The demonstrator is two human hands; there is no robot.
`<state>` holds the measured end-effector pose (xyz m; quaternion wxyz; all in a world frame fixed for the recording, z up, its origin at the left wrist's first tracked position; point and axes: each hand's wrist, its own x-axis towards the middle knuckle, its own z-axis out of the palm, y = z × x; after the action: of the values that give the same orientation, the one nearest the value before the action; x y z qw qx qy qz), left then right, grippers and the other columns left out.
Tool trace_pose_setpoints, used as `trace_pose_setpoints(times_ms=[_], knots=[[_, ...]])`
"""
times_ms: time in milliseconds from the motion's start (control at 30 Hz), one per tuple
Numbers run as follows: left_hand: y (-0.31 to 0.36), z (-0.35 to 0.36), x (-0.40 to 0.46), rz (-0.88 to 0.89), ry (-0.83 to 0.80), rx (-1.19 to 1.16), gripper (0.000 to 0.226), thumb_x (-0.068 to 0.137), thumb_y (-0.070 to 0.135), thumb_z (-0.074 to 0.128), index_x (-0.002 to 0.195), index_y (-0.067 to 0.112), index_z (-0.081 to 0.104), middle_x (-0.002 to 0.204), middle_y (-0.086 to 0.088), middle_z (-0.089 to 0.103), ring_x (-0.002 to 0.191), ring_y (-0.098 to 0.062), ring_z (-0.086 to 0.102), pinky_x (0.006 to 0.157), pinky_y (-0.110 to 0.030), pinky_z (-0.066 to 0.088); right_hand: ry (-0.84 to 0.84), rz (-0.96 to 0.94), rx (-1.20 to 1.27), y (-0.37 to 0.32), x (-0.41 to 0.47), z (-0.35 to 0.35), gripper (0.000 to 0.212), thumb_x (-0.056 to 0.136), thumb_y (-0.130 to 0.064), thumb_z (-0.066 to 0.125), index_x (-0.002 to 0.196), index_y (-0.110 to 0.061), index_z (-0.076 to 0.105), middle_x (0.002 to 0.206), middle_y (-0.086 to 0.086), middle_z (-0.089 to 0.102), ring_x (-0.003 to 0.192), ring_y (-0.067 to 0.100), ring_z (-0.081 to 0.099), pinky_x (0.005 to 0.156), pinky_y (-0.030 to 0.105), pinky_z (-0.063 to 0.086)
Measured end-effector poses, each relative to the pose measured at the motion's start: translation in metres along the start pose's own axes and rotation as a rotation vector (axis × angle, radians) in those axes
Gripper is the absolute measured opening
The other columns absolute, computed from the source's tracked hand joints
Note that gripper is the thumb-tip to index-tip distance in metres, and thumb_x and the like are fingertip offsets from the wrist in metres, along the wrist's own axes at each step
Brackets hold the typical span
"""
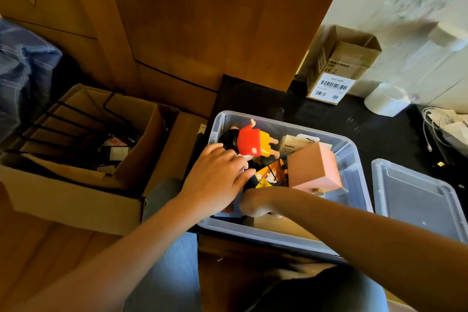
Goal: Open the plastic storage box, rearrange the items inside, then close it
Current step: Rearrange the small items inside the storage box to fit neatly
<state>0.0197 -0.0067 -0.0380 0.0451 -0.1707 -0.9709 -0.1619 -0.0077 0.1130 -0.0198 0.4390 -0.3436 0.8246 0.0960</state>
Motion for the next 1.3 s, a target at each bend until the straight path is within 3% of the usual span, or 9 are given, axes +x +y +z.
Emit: trace_pose_setpoints(times_ms=[133, 200, 333, 467, 600, 733, 967, 1133, 1300], knots=[[-0.001, 0.001, 0.0, 0.011, 0.015, 0.001, 0.03, 0.097, 0.036, 0.036, 0.101, 0.024, 0.063, 0.096, 0.008, 0.064, 0.098, -0.012, 0.056, 0.107, -0.026, 0.016, -0.137, 0.154, 0.118, -0.007, 0.011, 0.0, 0.037, 0.098, -0.001, 0.028, 0.133, 0.008, 0.038, 0.107, 0.023, 0.044, 0.089, 0.022, 0.036, 0.071, 0.024, 0.027], [-0.001, 0.001, -0.001, 0.03, -0.006, 0.0, 0.027, 0.093, 0.038, 0.042, 0.108, 0.027, 0.062, 0.101, 0.009, 0.064, 0.102, -0.011, 0.055, 0.109, -0.027, 0.013, -0.182, 0.162, 0.083, -0.005, 0.017, -0.002, 0.036, 0.1, -0.003, 0.028, 0.132, 0.009, 0.04, 0.113, 0.026, 0.045, 0.092, 0.024, 0.039, 0.071, 0.023, 0.029], [-0.001, -0.003, -0.003, 0.049, -0.02, -0.031, 0.037, 0.085, 0.037, 0.037, 0.11, 0.029, 0.064, 0.104, 0.011, 0.065, 0.106, -0.012, 0.053, 0.113, -0.03, 0.007, -0.185, 0.155, -0.022, -0.008, 0.02, -0.004, 0.048, 0.097, -0.025, 0.046, 0.138, -0.001, 0.038, 0.137, 0.017, 0.043, 0.121, 0.031, 0.042, 0.101, 0.034, 0.033], [0.0, -0.003, -0.004, 0.036, 0.005, -0.055, 0.044, 0.087, 0.03, 0.026, 0.113, 0.028, 0.062, 0.111, 0.01, 0.064, 0.108, -0.011, 0.052, 0.114, -0.032, 0.006, -0.138, 0.191, -0.089, -0.007, 0.028, 0.003, 0.044, 0.096, -0.027, 0.046, 0.132, -0.001, 0.043, 0.131, 0.017, 0.048, 0.112, 0.03, 0.046, 0.095, 0.034, 0.038], [-0.003, -0.003, -0.004, -0.035, 0.035, -0.091, 0.034, 0.091, 0.018, 0.036, 0.114, 0.027, 0.06, 0.109, 0.008, 0.062, 0.107, -0.012, 0.052, 0.114, -0.03, 0.004, -0.206, 0.183, 0.015, -0.005, 0.035, 0.007, 0.038, 0.1, -0.02, 0.036, 0.132, -0.001, 0.043, 0.128, 0.017, 0.047, 0.095, 0.021, 0.038, 0.096, 0.036, 0.036], [-0.002, -0.004, -0.005, -0.026, 0.004, -0.039, 0.031, 0.092, 0.018, 0.035, 0.107, 0.026, 0.062, 0.097, 0.007, 0.063, 0.101, -0.014, 0.053, 0.115, -0.035, 0.006, -0.266, 0.187, -0.005, -0.005, 0.035, 0.005, 0.03, 0.101, -0.018, 0.034, 0.109, 0.001, 0.055, 0.088, 0.011, 0.044, 0.076, 0.022, 0.039, 0.079, 0.031, 0.031], [-0.002, -0.003, -0.004, -0.015, -0.022, -0.006, 0.029, 0.094, 0.026, 0.036, 0.109, 0.027, 0.061, 0.1, 0.007, 0.065, 0.102, -0.014, 0.055, 0.116, -0.038, 0.007, -0.217, 0.223, -0.062, -0.005, 0.026, 0.003, 0.039, 0.102, -0.016, 0.032, 0.127, 0.007, 0.048, 0.089, 0.012, 0.041, 0.056, 0.015, 0.027, 0.069, 0.028, 0.03], [-0.001, -0.003, -0.003, -0.006, -0.055, 0.06, 0.03, 0.096, 0.031, 0.035, 0.113, 0.029, 0.059, 0.104, 0.008, 0.065, 0.108, -0.013, 0.054, 0.118, -0.038, 0.004, -0.051, 0.158, 0.17, 0.009, -0.007, -0.01, 0.039, 0.098, -0.033, 0.041, 0.117, -0.002, 0.056, 0.092, 0.012, 0.056, 0.078, 0.021, 0.051, 0.066, 0.027, 0.039], [0.0, -0.006, -0.002, -0.013, -0.007, -0.029, 0.029, 0.095, 0.024, 0.039, 0.11, 0.03, 0.063, 0.101, 0.011, 0.065, 0.103, -0.008, 0.055, 0.118, -0.034, 0.002, 0.157, 0.039, 0.596, 0.047, -0.049, -0.004, 0.029, 0.098, -0.026, 0.045, 0.102, -0.001, 0.059, 0.09, 0.007, 0.068, 0.067, 0.008, 0.059, 0.066, 0.018, 0.05]])
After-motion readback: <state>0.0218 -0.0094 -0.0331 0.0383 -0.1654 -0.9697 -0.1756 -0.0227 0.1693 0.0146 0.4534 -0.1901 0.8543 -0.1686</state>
